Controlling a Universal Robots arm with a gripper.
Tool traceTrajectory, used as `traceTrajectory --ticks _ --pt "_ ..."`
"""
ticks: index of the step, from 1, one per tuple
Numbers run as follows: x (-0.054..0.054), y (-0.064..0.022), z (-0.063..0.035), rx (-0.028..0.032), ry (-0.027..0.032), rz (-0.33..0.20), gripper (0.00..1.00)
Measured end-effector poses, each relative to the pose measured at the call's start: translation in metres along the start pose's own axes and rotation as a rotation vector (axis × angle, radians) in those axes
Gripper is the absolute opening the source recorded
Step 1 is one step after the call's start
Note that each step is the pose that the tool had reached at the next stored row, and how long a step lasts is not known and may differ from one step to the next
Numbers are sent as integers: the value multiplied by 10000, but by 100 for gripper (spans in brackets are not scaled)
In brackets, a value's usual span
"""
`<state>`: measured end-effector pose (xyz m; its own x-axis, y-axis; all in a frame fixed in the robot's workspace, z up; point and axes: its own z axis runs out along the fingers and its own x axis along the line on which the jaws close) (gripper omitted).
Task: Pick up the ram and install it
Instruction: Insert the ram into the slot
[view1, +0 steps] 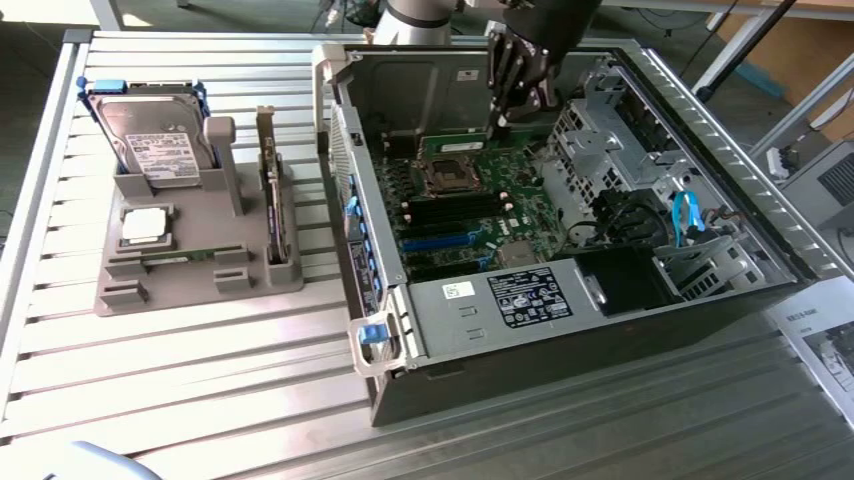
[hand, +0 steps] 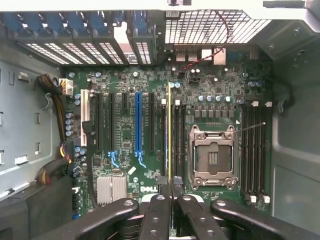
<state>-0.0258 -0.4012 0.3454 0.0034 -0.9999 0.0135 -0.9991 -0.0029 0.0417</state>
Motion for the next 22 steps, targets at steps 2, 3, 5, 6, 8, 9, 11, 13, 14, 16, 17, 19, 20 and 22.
traceTrajectory --ticks 2,3,5,6,8,9,11,13,14,16,17,19,20,22 --pt "0 -1 35 -1 1 2 12" --pt "-1 -2 53 -2 2 2 12" --pt "-1 -4 90 0 -1 2 12" --pt "-2 -5 109 0 0 3 12" --pt "-2 -6 146 -1 1 4 12" --pt "-2 -7 163 -1 1 4 12" --pt "-2 -8 200 -1 1 5 12" --pt "-3 -10 237 -1 0 5 12" --pt "-3 -11 255 0 0 5 12" --pt "-4 -12 291 0 0 6 12" --pt "-4 -13 308 -1 1 6 12" --pt "-5 -15 352 -1 1 7 12" --pt "-5 -15 369 -1 2 7 12" --pt "-5 -17 404 -1 0 8 12"
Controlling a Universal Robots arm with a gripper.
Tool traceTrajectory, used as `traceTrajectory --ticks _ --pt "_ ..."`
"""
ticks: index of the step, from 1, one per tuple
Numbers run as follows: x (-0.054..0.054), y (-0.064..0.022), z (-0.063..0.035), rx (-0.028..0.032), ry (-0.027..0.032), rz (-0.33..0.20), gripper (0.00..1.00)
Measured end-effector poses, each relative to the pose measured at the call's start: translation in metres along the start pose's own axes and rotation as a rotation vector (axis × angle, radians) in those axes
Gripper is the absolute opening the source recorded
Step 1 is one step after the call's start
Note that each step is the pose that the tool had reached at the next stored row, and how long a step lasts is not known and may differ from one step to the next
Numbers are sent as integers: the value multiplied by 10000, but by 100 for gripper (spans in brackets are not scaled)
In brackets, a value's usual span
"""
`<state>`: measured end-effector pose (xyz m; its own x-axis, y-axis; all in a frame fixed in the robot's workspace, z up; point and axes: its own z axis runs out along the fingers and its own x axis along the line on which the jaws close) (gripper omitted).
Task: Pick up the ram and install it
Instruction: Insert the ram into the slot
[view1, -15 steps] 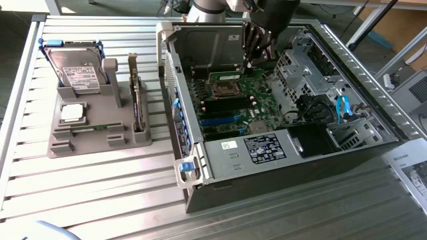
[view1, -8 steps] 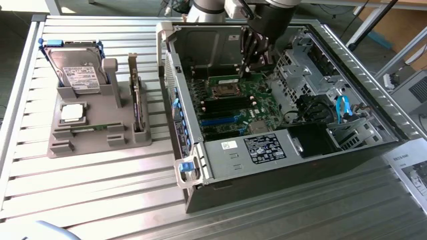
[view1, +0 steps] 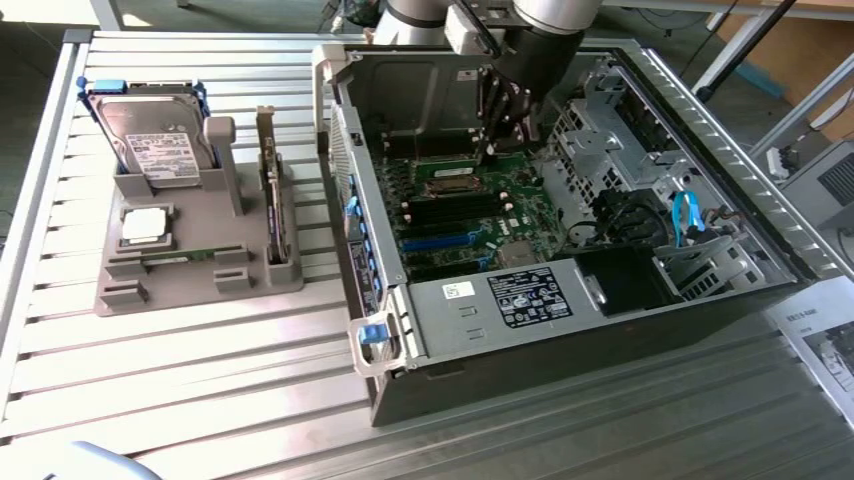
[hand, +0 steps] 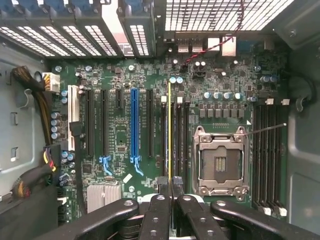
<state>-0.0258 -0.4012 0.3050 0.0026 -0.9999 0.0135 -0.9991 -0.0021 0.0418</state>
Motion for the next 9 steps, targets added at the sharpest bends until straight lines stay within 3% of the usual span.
traceTrajectory --ticks 9 --pt "-2 -6 141 0 1 1 12"
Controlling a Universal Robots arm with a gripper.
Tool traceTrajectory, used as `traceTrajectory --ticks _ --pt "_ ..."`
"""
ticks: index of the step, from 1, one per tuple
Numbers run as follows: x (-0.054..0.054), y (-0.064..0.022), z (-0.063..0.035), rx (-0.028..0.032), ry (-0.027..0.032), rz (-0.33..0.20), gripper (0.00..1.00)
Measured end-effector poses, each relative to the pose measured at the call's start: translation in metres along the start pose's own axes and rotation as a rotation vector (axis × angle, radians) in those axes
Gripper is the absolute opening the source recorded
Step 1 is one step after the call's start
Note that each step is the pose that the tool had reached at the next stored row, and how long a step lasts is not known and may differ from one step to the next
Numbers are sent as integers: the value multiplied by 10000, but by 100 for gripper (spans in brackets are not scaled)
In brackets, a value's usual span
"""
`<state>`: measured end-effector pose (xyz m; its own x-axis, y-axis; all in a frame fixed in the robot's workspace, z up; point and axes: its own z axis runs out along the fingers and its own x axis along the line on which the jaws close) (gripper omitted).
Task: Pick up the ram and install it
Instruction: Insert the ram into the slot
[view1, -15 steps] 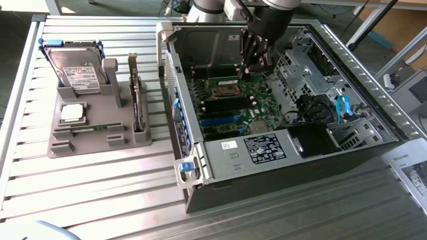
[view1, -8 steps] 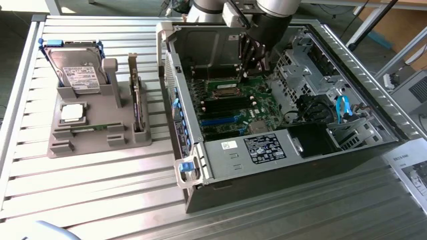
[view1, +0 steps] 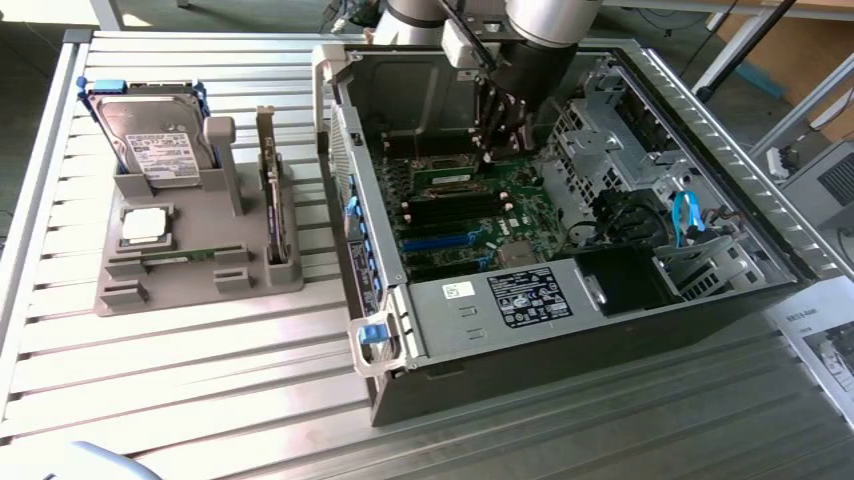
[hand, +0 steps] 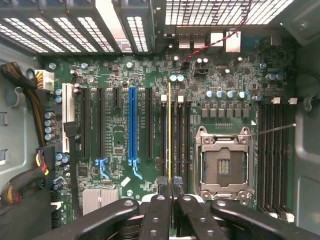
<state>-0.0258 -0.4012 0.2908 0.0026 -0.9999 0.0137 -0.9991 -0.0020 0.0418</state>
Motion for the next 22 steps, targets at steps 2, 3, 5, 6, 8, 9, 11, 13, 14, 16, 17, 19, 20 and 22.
traceTrajectory --ticks 2,3,5,6,8,9,11,13,14,16,17,19,20,22 --pt "-1 -2 37 0 -1 0 12" --pt "-1 -2 50 0 -1 0 12" --pt "-1 -3 76 1 -2 0 12" --pt "-1 -4 89 0 -1 0 12" --pt "-2 -5 114 0 -1 1 12" --pt "-2 -5 126 0 -1 1 12" --pt "-2 -6 150 0 -1 1 12" --pt "-3 -7 170 0 -1 1 12" --pt "-3 -8 189 0 0 1 12" --pt "-3 -9 210 0 0 1 12" --pt "-3 -9 219 0 -1 1 12" --pt "-3 -10 239 1 -1 1 12" --pt "-4 -11 249 1 -2 0 12" --pt "-4 -11 269 1 -1 0 12"
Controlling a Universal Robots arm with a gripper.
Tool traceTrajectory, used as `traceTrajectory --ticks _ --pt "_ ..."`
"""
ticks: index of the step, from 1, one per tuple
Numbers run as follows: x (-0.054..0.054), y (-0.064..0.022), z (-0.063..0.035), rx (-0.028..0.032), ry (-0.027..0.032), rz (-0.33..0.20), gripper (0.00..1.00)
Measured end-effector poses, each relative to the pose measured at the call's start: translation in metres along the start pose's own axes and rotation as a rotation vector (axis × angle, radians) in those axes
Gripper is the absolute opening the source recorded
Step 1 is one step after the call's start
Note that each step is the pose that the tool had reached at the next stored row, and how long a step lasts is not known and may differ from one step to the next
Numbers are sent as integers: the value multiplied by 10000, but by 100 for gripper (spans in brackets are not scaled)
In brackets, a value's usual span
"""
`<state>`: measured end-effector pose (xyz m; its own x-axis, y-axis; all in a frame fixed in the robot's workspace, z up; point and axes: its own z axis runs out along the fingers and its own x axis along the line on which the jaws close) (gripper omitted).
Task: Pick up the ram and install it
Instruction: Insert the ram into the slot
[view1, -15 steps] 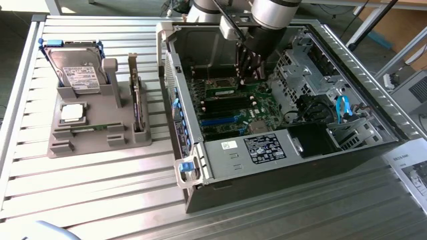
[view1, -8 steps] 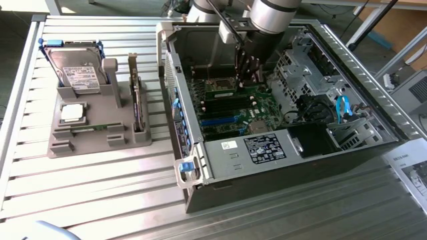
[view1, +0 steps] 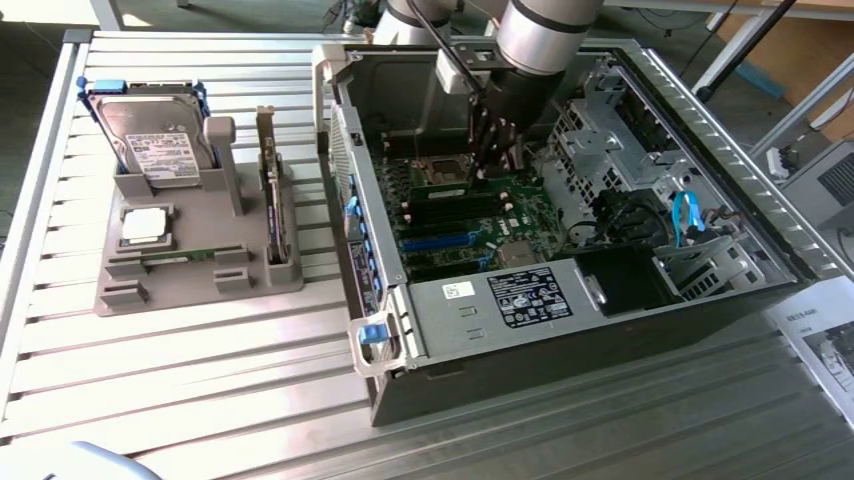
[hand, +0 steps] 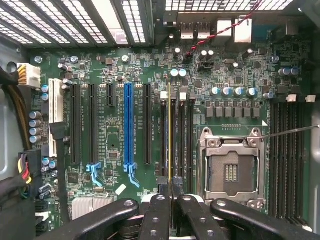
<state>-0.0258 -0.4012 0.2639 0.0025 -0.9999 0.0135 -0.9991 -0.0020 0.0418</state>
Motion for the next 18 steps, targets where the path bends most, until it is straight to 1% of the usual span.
traceTrajectory --ticks 6,18 --pt "-1 -2 45 0 0 0 12" --pt "0 -11 48 0 -2 43 12"
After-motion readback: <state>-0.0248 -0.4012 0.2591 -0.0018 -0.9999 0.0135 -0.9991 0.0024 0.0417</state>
